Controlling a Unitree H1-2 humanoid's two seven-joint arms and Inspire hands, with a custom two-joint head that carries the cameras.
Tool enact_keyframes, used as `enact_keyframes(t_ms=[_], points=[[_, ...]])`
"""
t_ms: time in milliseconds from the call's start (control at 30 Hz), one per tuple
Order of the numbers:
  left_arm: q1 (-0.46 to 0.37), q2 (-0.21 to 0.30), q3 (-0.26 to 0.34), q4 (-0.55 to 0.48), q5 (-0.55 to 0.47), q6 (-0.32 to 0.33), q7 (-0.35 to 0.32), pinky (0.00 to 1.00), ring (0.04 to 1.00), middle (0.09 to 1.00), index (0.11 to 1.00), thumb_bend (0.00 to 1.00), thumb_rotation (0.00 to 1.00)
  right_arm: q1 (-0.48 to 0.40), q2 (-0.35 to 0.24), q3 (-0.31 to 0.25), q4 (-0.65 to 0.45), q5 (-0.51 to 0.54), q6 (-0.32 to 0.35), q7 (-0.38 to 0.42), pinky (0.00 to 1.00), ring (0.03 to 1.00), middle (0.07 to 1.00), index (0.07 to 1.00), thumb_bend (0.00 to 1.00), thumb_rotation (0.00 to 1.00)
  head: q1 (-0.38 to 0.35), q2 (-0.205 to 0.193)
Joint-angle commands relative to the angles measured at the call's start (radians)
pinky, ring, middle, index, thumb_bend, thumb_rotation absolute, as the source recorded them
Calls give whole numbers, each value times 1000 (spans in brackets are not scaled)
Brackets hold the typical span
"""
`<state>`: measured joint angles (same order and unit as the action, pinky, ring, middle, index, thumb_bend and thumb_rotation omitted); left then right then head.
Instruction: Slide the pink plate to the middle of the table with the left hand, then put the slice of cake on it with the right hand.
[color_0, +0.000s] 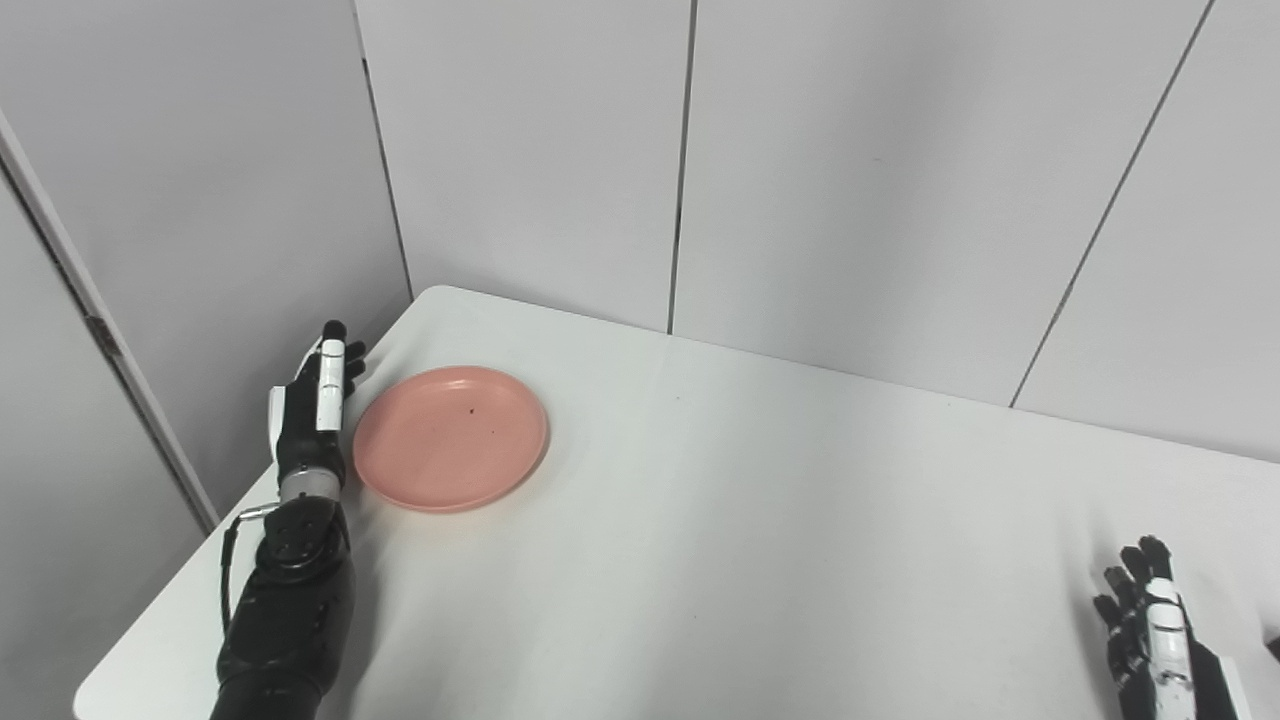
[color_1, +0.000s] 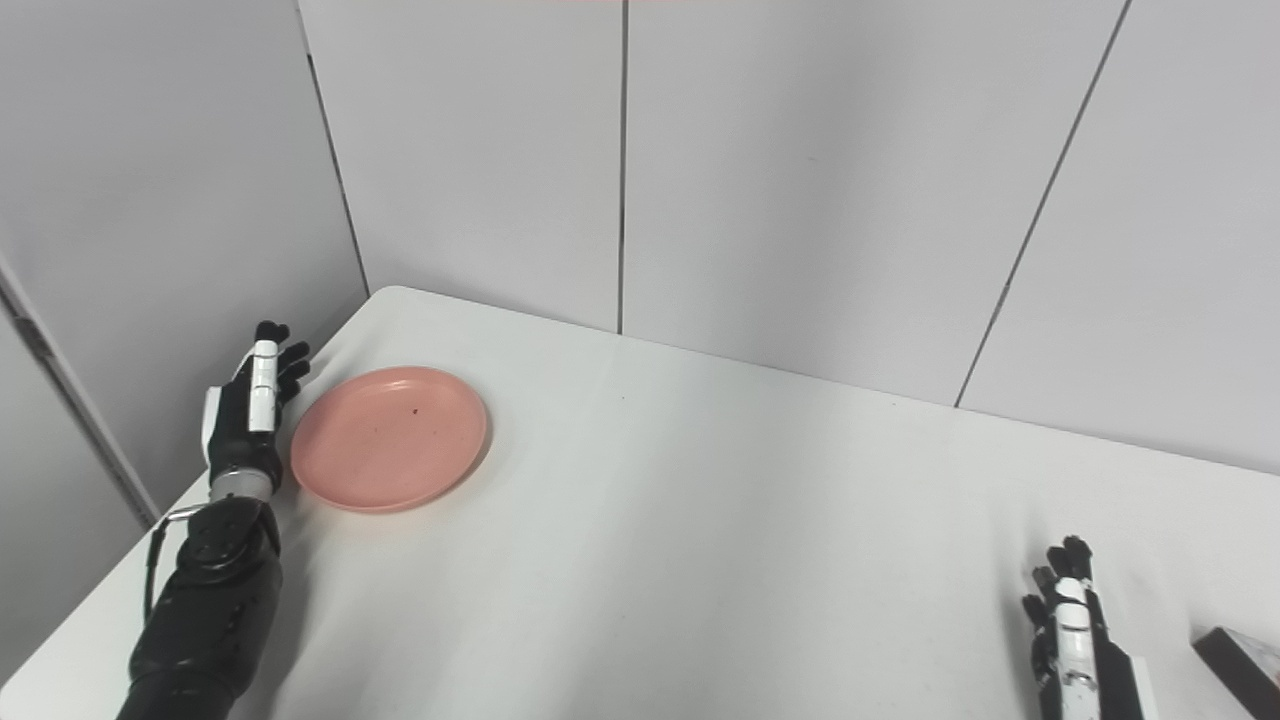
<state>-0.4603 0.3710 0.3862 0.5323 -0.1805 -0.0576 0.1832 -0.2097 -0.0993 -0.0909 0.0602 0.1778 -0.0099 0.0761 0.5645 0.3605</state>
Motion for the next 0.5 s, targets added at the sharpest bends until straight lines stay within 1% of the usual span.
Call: enact_keyframes(t_ms=[0,33,133,267,367,400,467], points=[[-10,24,-14,-22,-6,23,-31,914,891,864,870,872,1000,-18,-8,-3,-32,5,-3,7,1000,1000,1000,1000,301,964,-2,4],[-10,26,-21,-18,-6,28,-46,919,894,867,873,872,1000,-18,-6,-4,-33,8,-2,7,1000,1000,1000,1000,301,963,-2,4],[-14,33,-42,5,-5,23,-85,988,929,884,886,867,1000,-18,-4,-5,-33,9,-1,4,1000,1000,1000,1000,305,946,-3,4],[-26,31,-62,41,-10,16,-111,989,923,880,880,878,1000,-20,-6,-4,-26,5,-12,6,1000,1000,1000,1000,310,952,-6,5],[-37,26,-77,63,-6,9,-127,971,904,862,861,887,1000,-20,-7,-2,-30,3,-3,6,1000,1000,1000,1000,318,961,-7,6],[-39,21,-80,61,-16,15,-139,971,902,860,859,891,1000,-21,-7,-1,-31,1,-3,5,1000,1000,1000,1000,318,963,-7,5],[-42,11,-81,50,-34,27,-155,937,891,857,855,880,1000,-22,-7,0,-32,-1,-3,5,1000,1000,1000,1000,324,962,-7,5]])
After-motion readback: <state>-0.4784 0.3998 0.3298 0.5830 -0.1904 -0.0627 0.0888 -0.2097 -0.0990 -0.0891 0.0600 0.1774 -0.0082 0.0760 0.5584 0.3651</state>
